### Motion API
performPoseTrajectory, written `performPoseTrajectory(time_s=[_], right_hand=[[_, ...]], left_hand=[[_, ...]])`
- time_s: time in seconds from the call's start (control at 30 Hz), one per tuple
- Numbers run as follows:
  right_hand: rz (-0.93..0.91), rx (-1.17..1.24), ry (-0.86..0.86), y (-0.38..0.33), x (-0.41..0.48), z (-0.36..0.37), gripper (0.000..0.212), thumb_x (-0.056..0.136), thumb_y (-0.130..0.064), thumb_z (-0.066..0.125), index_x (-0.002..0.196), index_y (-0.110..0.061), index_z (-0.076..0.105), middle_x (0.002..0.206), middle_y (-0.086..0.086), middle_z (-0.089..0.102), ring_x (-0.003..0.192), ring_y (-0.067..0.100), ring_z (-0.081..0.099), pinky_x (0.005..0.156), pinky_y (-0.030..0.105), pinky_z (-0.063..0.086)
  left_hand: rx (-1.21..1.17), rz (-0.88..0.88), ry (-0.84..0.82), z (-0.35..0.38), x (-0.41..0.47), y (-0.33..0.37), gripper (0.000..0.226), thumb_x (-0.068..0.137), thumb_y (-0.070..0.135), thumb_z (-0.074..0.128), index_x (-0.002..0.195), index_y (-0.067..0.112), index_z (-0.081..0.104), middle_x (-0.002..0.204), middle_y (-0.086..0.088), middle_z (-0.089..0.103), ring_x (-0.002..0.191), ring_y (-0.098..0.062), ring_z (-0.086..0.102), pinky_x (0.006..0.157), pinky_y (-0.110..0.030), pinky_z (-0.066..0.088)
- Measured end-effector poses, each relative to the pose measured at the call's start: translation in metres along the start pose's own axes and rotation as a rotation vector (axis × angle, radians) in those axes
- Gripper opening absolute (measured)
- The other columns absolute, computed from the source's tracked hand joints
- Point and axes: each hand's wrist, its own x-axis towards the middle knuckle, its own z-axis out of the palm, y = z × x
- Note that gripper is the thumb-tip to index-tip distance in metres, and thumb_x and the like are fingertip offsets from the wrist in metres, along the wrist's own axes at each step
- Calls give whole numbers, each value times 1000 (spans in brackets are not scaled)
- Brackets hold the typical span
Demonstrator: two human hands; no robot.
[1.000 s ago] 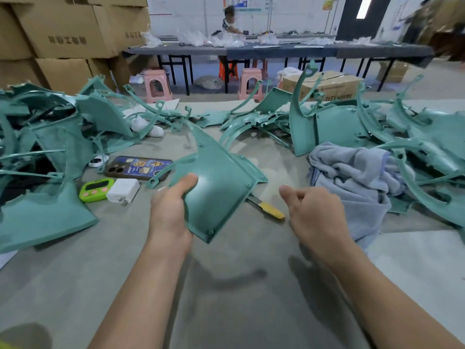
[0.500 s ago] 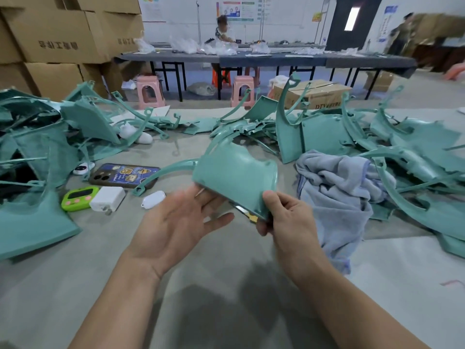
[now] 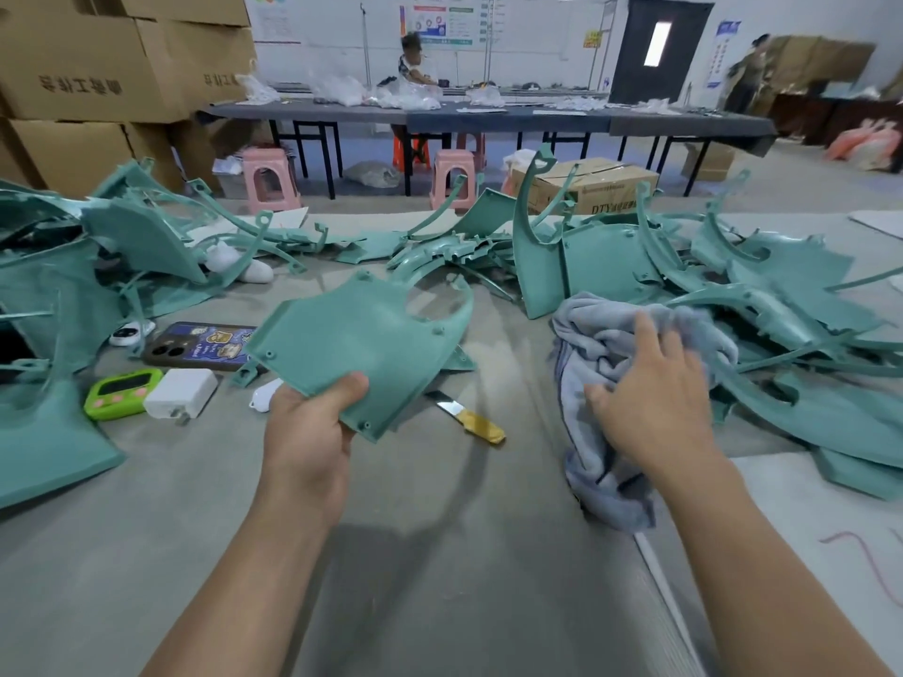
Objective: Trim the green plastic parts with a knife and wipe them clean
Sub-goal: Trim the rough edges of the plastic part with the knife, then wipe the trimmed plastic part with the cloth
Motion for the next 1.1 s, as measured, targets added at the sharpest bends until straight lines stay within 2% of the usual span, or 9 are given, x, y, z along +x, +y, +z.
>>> performPoseTrajectory(time_s=[0.1, 0.33, 0.5, 0.57, 0.67, 0.77, 0.87, 0.97, 1.1], right_hand=[[56, 39, -71, 10, 10, 7, 57, 88, -12, 59, 142, -15, 42, 134, 22, 51, 121, 42, 50, 97, 46, 44], [-368, 625, 432, -40, -34, -11, 33, 84, -12, 62, 113, -22, 69, 113, -6, 58, 108, 20, 55, 98, 26, 39], [-746, 762, 88, -90, -90, 7, 36, 86, -20, 63, 121, -28, 64, 116, -21, 53, 113, 7, 51, 103, 24, 40], [-736, 769, -40, -100, -96, 17, 46, 88, -20, 68, 131, -30, 58, 123, -20, 50, 119, 2, 46, 106, 24, 39], [-662, 676, 25, -104, -85, 22, 64, 86, -32, 71, 146, -28, 48, 133, -10, 44, 125, 7, 41, 110, 21, 33], [-468, 599, 138, -105, -66, 17, 59, 87, -40, 65, 143, -30, 48, 142, -2, 39, 126, 19, 43, 107, 33, 37], [-347, 683, 166, -96, -53, 15, 38, 86, -31, 64, 123, -33, 54, 124, -6, 56, 112, 18, 54, 98, 38, 45], [-251, 837, 206, -83, -49, 11, 29, 85, -24, 68, 108, -36, 57, 98, -18, 66, 94, 1, 62, 80, 16, 45], [-440, 765, 296, -87, -76, 11, 36, 84, -26, 74, 114, -35, 56, 106, -23, 54, 95, -7, 54, 85, 2, 35]], left_hand=[[32, -6, -14, 0, 1, -1, 53, 87, -15, 54, 88, 30, 82, 101, 1, 79, 91, -15, 75, 69, -23, 58], [111, -8, -75, 7, -4, -7, 36, 73, -5, 61, 92, 17, 81, 103, -9, 77, 96, -29, 73, 90, -45, 56], [86, 11, -235, 14, -7, -5, 31, 65, 14, 63, 91, 4, 77, 97, -17, 71, 88, -27, 66, 78, -37, 56], [-13, -108, -303, 12, -6, -4, 31, 79, 16, 54, 99, 8, 76, 100, -12, 76, 92, -21, 72, 81, -30, 60], [100, -194, -304, 3, -8, -6, 38, 91, -13, 42, 100, 14, 67, 79, 4, 77, 73, -9, 74, 61, -23, 59], [132, -142, -353, 10, -14, -4, 36, 55, -15, 51, 88, -10, 64, 78, -27, 63, 73, -35, 59, 57, -41, 44], [120, -179, -373, 12, -15, -8, 50, 47, -14, 43, 97, -21, 51, 93, -25, 53, 90, -35, 45, 74, -50, 29], [116, -189, -400, 11, -16, -11, 53, 49, -16, 42, 95, -7, 69, 95, -25, 62, 92, -35, 57, 82, -46, 45], [225, -140, -359, 12, -17, -11, 46, 57, -9, 46, 88, 11, 73, 84, -3, 76, 81, -16, 71, 65, -25, 57]])
